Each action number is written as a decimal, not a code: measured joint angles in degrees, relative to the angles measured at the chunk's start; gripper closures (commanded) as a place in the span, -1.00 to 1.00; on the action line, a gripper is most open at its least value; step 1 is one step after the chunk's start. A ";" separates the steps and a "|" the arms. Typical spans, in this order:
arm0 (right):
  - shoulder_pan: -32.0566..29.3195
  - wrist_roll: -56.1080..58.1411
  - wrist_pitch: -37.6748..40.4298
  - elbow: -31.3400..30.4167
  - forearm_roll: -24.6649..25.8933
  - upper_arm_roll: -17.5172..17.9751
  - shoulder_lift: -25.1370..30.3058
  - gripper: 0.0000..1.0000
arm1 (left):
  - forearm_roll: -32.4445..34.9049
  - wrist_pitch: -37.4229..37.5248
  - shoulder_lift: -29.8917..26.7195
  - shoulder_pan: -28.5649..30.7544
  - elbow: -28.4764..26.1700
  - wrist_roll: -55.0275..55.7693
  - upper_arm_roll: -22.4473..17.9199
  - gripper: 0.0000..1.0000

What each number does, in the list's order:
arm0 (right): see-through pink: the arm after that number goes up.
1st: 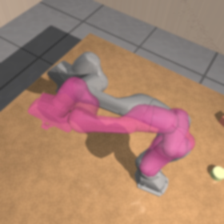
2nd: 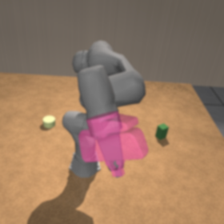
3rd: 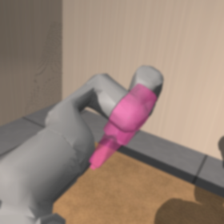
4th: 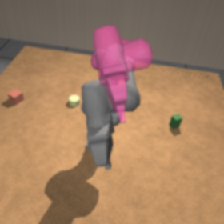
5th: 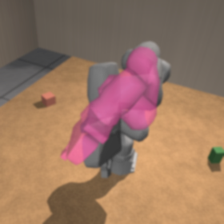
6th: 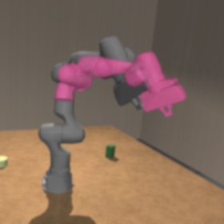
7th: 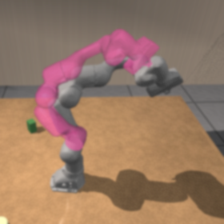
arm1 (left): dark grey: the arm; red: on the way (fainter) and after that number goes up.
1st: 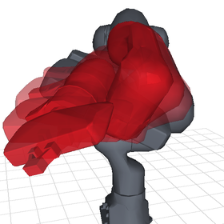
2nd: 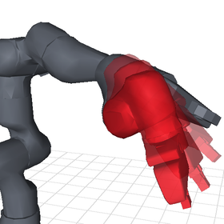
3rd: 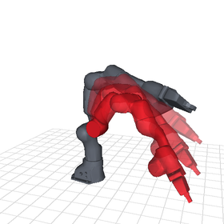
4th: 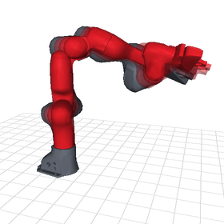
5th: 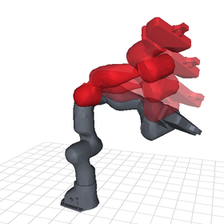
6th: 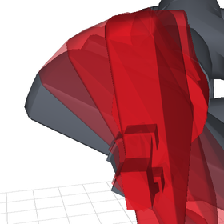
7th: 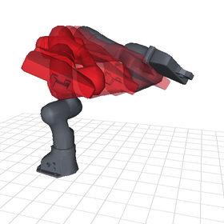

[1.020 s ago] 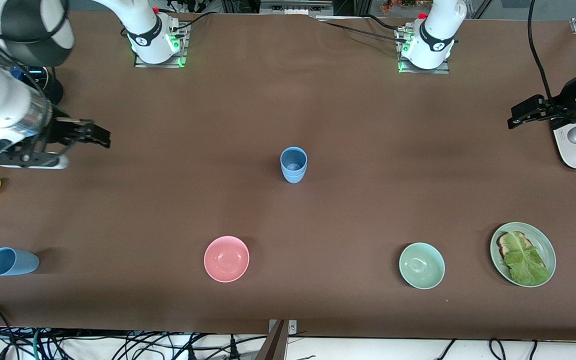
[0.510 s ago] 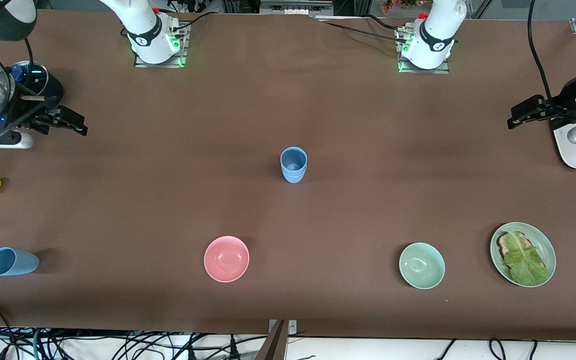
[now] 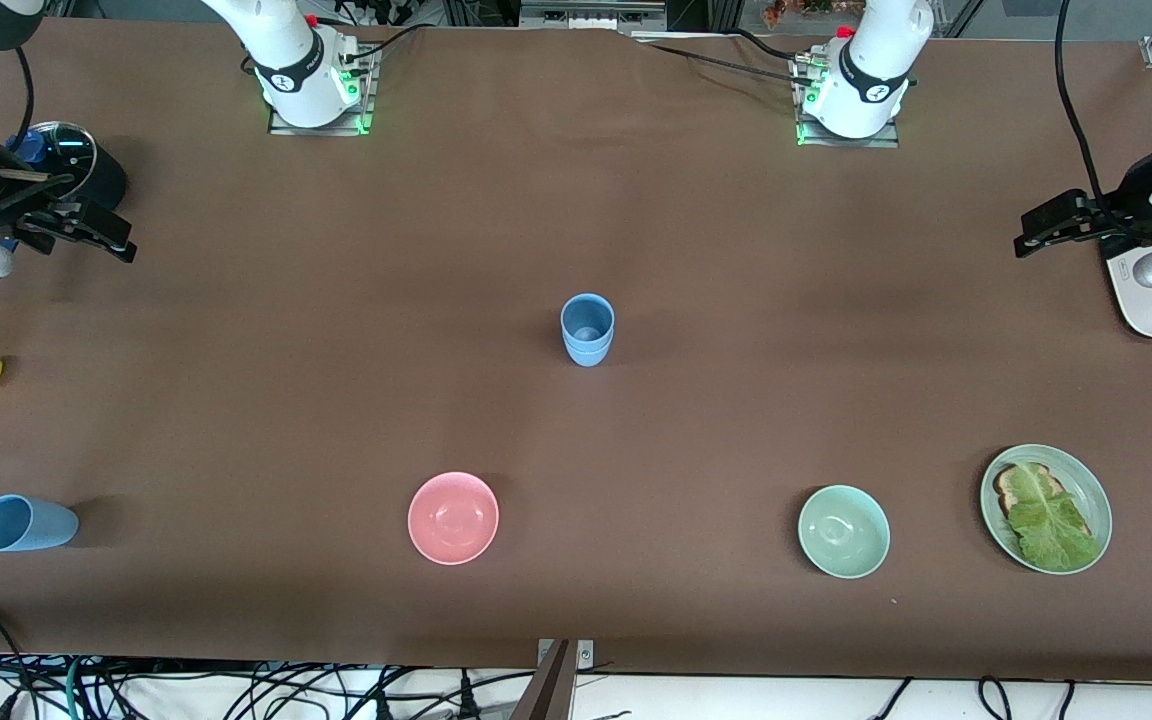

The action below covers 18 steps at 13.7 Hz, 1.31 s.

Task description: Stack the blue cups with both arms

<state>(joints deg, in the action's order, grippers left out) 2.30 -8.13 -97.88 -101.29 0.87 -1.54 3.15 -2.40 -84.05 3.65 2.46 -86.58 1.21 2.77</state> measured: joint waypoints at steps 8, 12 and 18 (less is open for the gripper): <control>-1.55 -2.51 -0.97 1.20 -0.01 1.25 0.60 -1.00 | 0.00 1.92 -0.34 0.02 0.00 0.00 1.24 -1.00; -1.55 -1.99 -0.34 1.31 -0.02 1.28 0.55 -1.00 | 0.00 1.95 -0.96 0.02 -0.14 0.00 1.82 -1.00; -1.54 -1.98 1.53 1.32 -2.47 1.51 0.54 -1.00 | 0.00 0.25 -5.68 0.01 -5.40 0.00 1.97 -1.00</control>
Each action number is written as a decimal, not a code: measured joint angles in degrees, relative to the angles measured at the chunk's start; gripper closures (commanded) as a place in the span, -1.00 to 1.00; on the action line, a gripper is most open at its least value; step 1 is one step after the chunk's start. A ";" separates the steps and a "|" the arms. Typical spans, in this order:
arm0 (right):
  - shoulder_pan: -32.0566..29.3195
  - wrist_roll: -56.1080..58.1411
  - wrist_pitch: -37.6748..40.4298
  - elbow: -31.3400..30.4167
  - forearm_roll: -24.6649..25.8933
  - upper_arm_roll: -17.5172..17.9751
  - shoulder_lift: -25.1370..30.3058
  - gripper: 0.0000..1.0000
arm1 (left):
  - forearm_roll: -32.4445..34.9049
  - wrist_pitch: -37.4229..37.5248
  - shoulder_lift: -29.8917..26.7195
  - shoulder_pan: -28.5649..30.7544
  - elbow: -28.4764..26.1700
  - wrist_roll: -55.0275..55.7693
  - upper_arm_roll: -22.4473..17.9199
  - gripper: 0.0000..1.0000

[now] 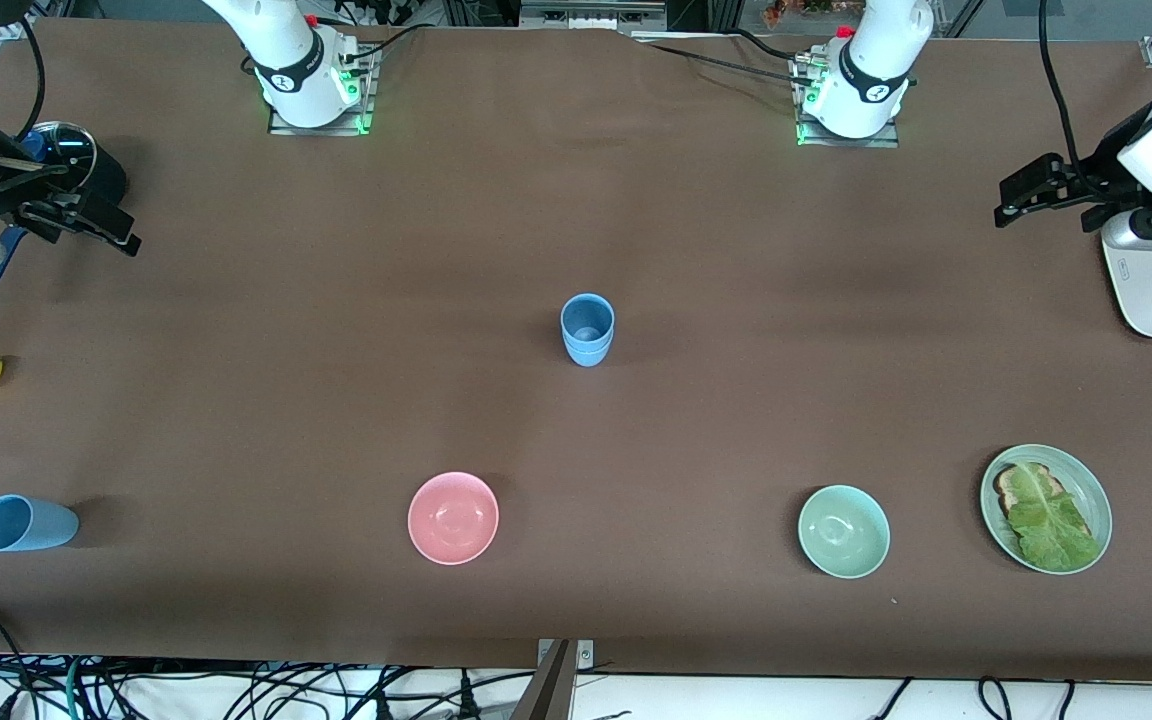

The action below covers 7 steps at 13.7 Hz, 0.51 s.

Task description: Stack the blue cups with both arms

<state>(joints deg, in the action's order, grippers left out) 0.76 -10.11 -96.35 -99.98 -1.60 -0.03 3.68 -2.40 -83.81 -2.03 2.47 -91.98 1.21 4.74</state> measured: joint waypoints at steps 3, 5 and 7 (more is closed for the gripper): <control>0.02 0.00 -0.02 0.00 -0.14 0.02 -0.01 -1.00 | 0.00 -0.56 -0.88 0.00 -1.26 0.00 0.00 -1.00; 0.02 0.00 -0.03 0.00 -0.17 0.03 -0.02 -1.00 | 0.00 -0.65 -0.90 0.00 -1.39 0.00 0.00 -1.00; 0.02 0.00 -0.05 0.00 -0.21 0.03 -0.16 -1.00 | 0.00 -0.65 -0.90 0.00 -1.46 0.00 0.00 -1.00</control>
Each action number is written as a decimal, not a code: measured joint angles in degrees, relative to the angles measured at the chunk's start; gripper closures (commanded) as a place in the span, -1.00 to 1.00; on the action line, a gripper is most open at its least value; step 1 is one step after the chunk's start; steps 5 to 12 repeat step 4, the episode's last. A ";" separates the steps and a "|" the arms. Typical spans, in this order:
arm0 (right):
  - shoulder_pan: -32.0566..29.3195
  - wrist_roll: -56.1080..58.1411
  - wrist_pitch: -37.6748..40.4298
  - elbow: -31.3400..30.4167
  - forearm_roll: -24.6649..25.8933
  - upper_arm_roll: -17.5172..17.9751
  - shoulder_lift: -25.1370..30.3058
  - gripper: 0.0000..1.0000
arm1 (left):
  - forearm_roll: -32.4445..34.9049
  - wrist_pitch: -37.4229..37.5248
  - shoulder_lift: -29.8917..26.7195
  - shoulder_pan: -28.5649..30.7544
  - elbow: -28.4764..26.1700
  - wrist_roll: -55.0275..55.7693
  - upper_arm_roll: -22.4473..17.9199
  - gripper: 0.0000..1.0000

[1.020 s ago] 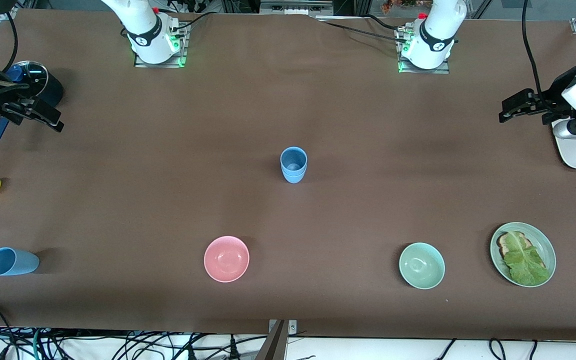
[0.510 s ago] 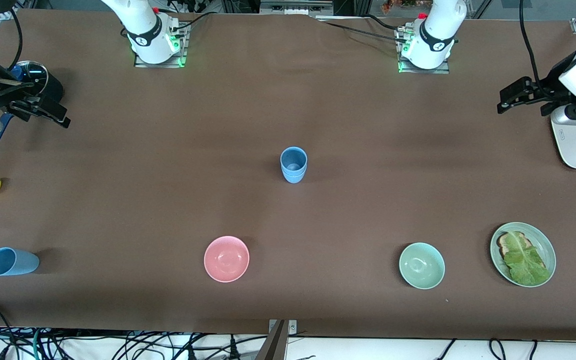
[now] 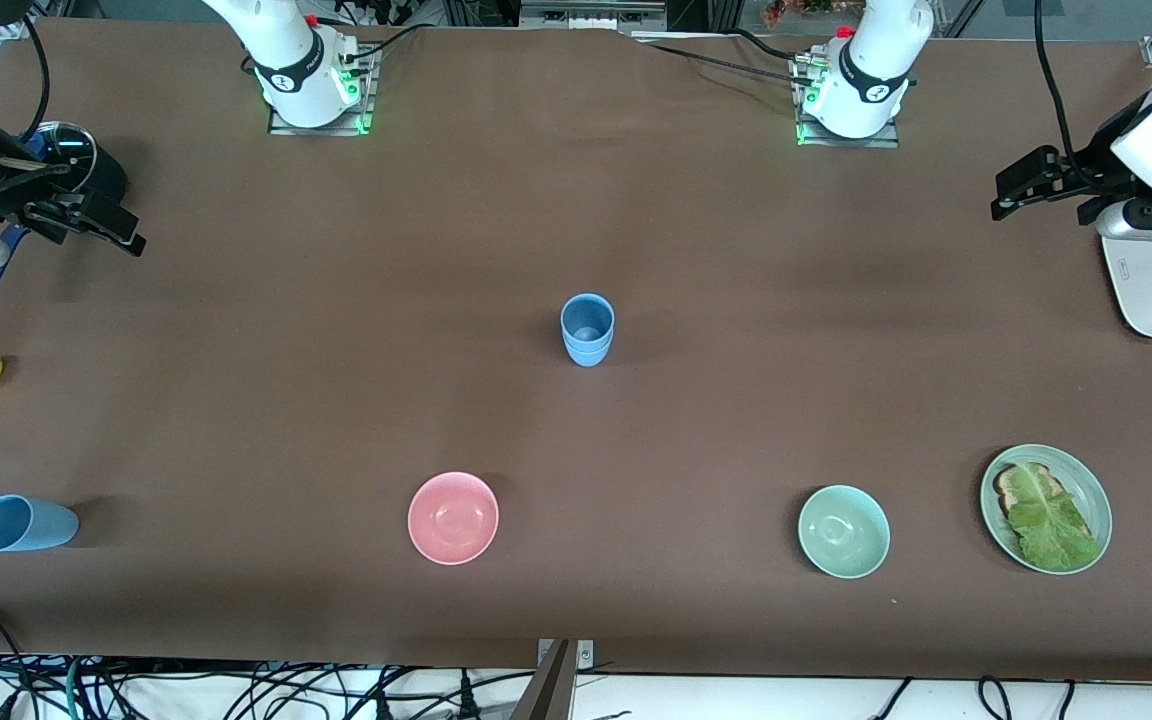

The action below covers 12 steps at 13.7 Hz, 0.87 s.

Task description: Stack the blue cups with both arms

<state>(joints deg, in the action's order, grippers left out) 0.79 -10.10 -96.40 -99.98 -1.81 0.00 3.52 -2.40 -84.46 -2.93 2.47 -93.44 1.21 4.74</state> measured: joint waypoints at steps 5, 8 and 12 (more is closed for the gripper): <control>0.00 0.00 -0.01 0.00 0.00 0.02 -0.15 -1.00 | 0.00 0.00 0.00 0.00 -0.21 0.00 0.00 -1.00; 0.00 0.00 -0.01 0.00 0.00 0.02 -0.15 -1.00 | 0.00 0.00 0.00 0.00 -0.21 0.00 0.00 -1.00; 0.00 0.00 -0.01 0.00 0.00 0.02 -0.15 -1.00 | 0.00 0.00 0.00 0.00 -0.21 0.00 0.00 -1.00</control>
